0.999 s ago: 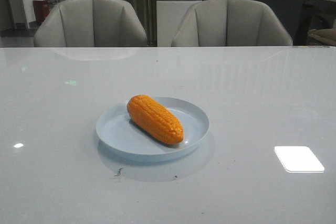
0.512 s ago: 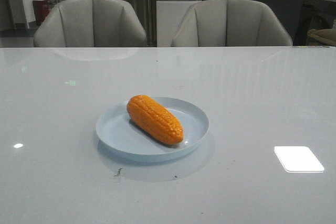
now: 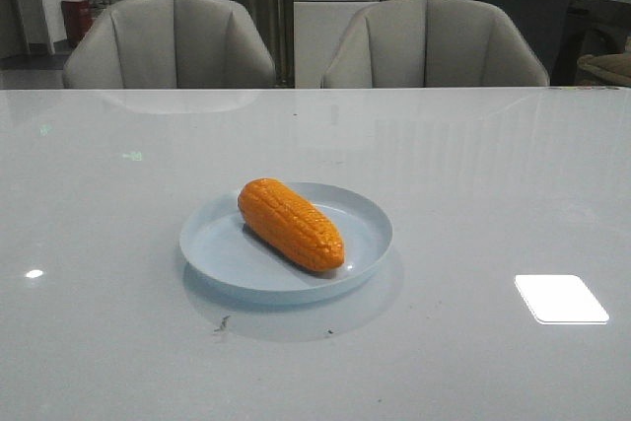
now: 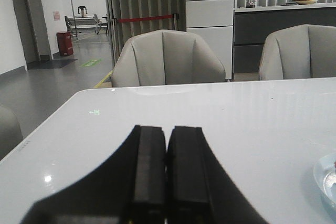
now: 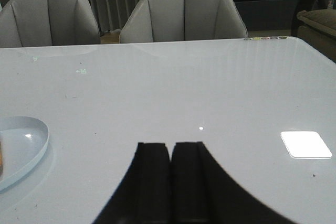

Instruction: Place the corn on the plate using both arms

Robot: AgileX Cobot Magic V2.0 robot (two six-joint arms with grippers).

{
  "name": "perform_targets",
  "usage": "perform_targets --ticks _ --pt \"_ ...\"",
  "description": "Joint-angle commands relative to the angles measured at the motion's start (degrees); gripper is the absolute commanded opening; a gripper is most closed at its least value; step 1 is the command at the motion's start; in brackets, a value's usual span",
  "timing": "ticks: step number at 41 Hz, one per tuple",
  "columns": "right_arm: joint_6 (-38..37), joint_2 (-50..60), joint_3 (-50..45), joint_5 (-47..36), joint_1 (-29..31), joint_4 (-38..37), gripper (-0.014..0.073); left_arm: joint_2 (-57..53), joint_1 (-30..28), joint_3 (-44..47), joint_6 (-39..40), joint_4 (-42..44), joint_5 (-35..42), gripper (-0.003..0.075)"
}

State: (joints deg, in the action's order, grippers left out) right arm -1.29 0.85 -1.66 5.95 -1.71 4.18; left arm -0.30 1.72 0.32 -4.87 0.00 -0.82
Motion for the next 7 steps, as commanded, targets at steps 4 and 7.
perform_targets --ticks 4,7 --pt "0.1 1.1 1.2 -5.6 0.0 -0.1 0.0055 -0.9 0.0 2.1 0.6 -0.3 4.5 0.0094" --pt "0.1 1.1 1.2 -5.6 0.0 -0.1 0.0055 -0.9 0.0 2.1 0.6 -0.3 4.5 0.0094"
